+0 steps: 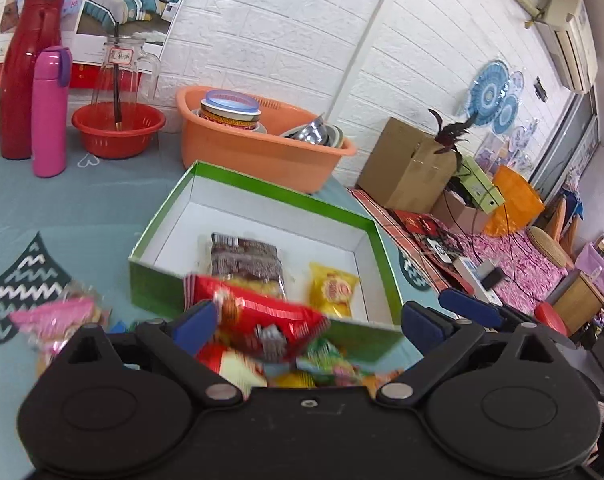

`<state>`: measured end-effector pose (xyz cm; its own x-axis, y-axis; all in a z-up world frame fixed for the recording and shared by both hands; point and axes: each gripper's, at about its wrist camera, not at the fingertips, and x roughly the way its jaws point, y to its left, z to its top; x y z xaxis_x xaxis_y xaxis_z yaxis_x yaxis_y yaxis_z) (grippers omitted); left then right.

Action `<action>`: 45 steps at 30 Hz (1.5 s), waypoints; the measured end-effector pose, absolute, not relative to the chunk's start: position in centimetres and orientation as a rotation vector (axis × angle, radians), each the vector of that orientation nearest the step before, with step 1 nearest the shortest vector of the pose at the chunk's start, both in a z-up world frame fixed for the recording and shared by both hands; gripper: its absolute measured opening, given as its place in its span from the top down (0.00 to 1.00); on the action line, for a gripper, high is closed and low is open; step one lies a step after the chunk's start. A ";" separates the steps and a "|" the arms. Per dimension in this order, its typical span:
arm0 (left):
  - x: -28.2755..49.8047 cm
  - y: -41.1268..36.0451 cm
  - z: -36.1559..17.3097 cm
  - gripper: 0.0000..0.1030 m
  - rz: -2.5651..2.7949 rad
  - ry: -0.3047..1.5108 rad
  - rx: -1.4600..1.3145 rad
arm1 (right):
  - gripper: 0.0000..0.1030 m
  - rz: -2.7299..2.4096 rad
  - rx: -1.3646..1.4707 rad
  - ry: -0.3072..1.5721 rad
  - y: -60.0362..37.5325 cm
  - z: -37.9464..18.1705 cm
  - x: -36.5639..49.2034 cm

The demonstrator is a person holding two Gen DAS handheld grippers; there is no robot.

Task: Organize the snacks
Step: 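Grasp the red-and-clear candy pack with the left gripper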

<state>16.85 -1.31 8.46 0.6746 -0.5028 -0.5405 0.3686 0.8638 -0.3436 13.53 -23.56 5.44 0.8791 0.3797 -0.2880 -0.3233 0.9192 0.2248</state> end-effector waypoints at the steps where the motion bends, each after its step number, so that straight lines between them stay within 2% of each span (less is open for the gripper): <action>1: 15.7 -1.1 8.4 0.00 -0.500 0.667 -0.205 | 0.00 0.380 0.164 0.338 -23.3 5.4 12.7; 10: 8.8 1.8 4.2 0.00 -0.472 0.746 -0.203 | 0.00 0.493 0.198 0.465 -21.5 2.9 7.5; 15: 8.0 4.0 1.9 0.00 -0.433 0.804 -0.264 | 0.00 0.571 0.233 0.575 -19.2 0.3 5.7; 20: 7.7 5.8 1.3 0.00 -0.449 0.787 -0.281 | 0.00 0.642 0.219 0.668 -16.5 -1.3 5.1; 26: 8.8 5.9 -0.2 0.00 -0.544 0.797 -0.304 | 0.00 0.665 0.199 0.690 -14.2 -1.9 5.7; 29: 9.8 6.0 -1.1 0.00 -0.569 0.817 -0.334 | 0.09 0.650 0.192 0.702 -13.6 -2.3 6.2; 32: 10.6 6.2 -1.7 0.00 -0.591 0.840 -0.358 | 0.13 0.640 0.197 0.708 -13.7 -2.6 6.6; 34: 10.9 6.3 -2.1 0.10 -0.622 0.860 -0.385 | 0.13 0.638 0.205 0.707 -13.7 -2.6 6.8; 37: 11.0 6.4 -2.3 0.10 -0.634 0.867 -0.417 | 0.13 0.641 0.209 0.698 -13.5 -2.6 7.1; 39: 11.0 6.2 -2.4 0.11 -0.626 0.868 -0.409 | 0.17 0.626 0.210 0.704 -13.4 -2.8 7.5; 40: 11.0 6.1 -2.6 0.24 -0.628 0.876 -0.403 | 0.28 0.619 0.214 0.708 -13.4 -3.0 7.7; 41: 10.8 5.9 -2.7 0.40 -0.623 0.879 -0.392 | 0.34 0.613 0.215 0.703 -13.4 -3.0 7.8; 43: 10.1 5.7 -2.4 0.52 -0.616 0.864 -0.367 | 0.39 0.599 0.207 0.697 -13.5 -3.0 7.7; 45: 9.2 5.6 -1.9 0.54 -0.611 0.843 -0.355 | 0.43 0.602 0.213 0.698 -13.9 -2.7 7.4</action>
<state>9.21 5.58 -1.91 0.5104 -0.6306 -0.5847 0.3602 0.7742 -0.5205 7.43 -13.92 -2.74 0.6057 0.5849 -0.5394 -0.4472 0.8110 0.3773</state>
